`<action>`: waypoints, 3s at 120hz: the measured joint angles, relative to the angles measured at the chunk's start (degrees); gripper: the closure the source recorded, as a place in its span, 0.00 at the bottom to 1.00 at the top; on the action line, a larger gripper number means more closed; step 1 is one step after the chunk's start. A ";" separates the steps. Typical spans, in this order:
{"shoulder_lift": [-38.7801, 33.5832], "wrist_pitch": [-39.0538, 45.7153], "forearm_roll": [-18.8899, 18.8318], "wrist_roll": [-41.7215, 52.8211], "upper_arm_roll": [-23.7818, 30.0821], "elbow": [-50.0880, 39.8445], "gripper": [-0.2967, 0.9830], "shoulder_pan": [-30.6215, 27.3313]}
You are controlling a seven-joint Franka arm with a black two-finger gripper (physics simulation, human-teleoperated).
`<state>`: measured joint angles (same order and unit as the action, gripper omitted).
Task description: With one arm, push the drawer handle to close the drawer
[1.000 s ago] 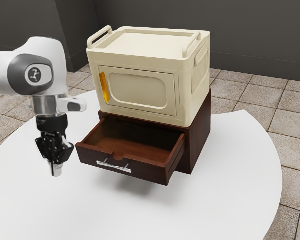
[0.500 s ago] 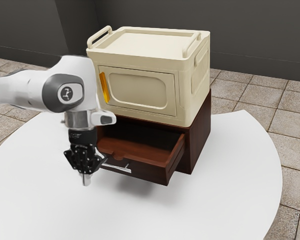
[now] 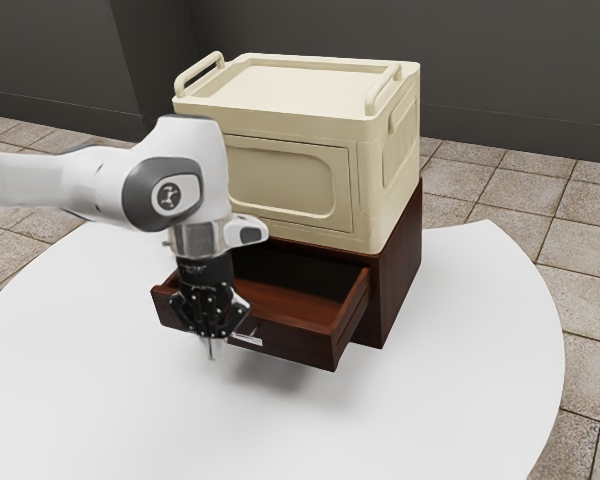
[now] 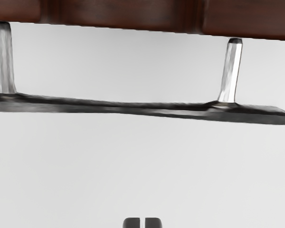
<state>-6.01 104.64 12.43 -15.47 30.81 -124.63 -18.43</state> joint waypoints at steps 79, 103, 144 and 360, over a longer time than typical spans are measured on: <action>7.49 3.73 -6.61 -1.05 0.04 6.42 0.85 -1.22; 9.26 4.85 -6.65 -1.07 0.02 7.74 0.85 -0.22; 11.77 7.33 -6.69 -0.65 0.04 10.23 0.85 0.13; 18.52 21.83 -6.99 26.72 -0.77 17.21 0.84 -0.14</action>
<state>12.51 126.47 5.44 11.25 30.04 -107.42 -18.57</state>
